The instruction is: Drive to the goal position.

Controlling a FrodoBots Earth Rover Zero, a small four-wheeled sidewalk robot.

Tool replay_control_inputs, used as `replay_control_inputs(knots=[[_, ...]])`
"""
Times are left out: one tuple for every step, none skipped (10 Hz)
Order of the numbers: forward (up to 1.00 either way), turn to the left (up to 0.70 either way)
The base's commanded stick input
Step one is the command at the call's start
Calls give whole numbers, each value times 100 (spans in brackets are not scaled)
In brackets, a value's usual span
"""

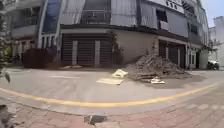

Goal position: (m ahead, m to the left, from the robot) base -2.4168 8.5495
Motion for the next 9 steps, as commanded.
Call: replay_control_inputs(knots=[[100,0],[100,0],[100,0],[100,0],[100,0],[100,0],[100,0],[100,0],[100,0]])
